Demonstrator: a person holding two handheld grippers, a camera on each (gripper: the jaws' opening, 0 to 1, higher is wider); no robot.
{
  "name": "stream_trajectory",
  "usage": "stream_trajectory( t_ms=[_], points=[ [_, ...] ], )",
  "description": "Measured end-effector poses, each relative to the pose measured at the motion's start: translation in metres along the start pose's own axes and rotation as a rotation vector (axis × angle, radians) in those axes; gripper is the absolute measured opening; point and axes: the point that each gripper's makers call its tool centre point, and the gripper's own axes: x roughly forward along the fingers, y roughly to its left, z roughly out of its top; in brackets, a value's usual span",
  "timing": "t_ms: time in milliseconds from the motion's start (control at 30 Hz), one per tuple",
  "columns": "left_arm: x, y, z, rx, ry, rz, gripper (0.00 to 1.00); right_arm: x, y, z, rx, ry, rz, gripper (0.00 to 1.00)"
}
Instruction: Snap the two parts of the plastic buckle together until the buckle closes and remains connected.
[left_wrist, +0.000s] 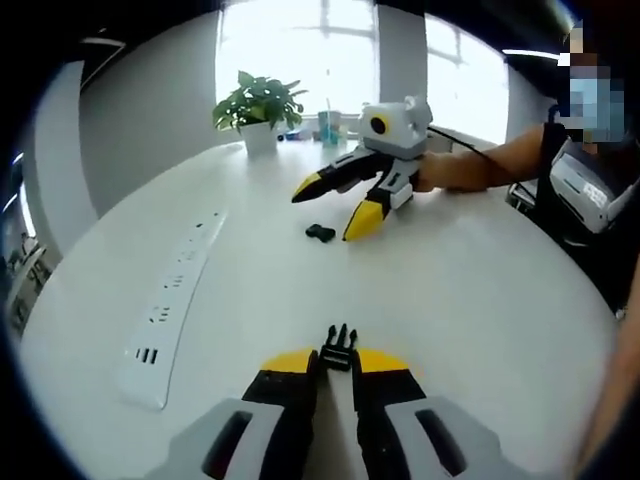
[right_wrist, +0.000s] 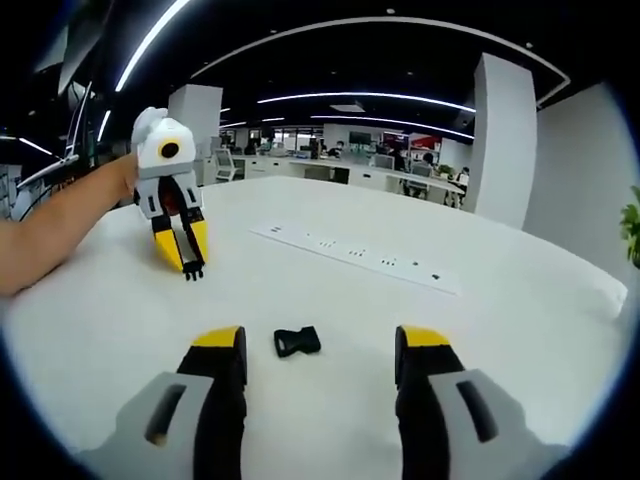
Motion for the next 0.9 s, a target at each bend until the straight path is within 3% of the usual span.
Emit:
stream_trajectory(
  t_ms=[433,633,900],
  points=[
    [-0.001,-0.001,-0.002,-0.016,-0.02,0.01,0.13,-0.006,-0.009,-0.004,-0.051,0.037,-0.052,0.42],
    [0.0,-0.004,-0.001,-0.018,-0.022,0.008,0.13,-0.008,-0.019,-0.006,-0.051,0.05,-0.085,0.41],
    [-0.001,-0.005,-0.001,-0.024,-0.021,0.002,0.13,-0.008,-0.005,0.002,-0.034,0.023,-0.036,0.34]
  ],
)
